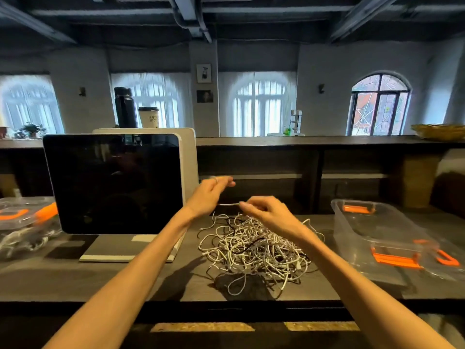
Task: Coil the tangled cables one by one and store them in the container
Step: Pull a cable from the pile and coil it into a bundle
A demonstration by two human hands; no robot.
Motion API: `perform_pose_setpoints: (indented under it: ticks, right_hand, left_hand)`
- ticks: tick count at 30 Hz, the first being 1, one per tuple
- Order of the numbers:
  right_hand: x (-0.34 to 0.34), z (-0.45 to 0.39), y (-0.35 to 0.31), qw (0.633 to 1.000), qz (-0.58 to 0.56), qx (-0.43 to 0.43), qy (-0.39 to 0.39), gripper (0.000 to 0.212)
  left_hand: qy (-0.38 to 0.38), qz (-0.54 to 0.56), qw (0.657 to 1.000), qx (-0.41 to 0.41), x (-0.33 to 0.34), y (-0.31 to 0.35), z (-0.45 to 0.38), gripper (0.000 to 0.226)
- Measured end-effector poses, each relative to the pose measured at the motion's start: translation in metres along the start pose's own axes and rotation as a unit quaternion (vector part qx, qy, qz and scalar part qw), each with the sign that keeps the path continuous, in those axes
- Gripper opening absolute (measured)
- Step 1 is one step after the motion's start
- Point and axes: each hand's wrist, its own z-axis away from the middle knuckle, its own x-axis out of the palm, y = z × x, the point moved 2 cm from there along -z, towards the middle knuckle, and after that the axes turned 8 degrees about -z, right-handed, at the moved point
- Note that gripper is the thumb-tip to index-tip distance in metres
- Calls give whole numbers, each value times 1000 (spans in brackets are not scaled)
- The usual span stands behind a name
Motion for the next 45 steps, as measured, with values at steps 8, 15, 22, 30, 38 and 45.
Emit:
perform_pose_setpoints:
  ticks: [8, 15, 22, 30, 38, 45]
  right_hand:
    - [-21, -27, -35, 994, -49, -82, 45, 28]
    - [2, -24, -35, 963, -260, -46, 49, 22]
    - [53, 3, -12, 990, -137, 42, -4, 53]
    - [22, 15, -28, 981, 154, -101, 56, 23]
    - [-24, 5, -48, 988, -36, -132, 71, 17]
    - [6, 7, -23, 973, -226, 13, 44, 40]
  left_hand:
    - [-114, 326, 929, -132, 24, 17, 27, 49]
    - [-316, 536, 775, -114, 7, 33, 46, 44]
    - [6, 574, 815, -83, -27, 50, 29, 32]
    - [22, 104, 994, -9, -7, 13, 23, 37]
    - [-223, 325, 911, -120, 9, 39, 39, 61]
    - [-208, 657, 717, -104, -3, 67, 38, 32]
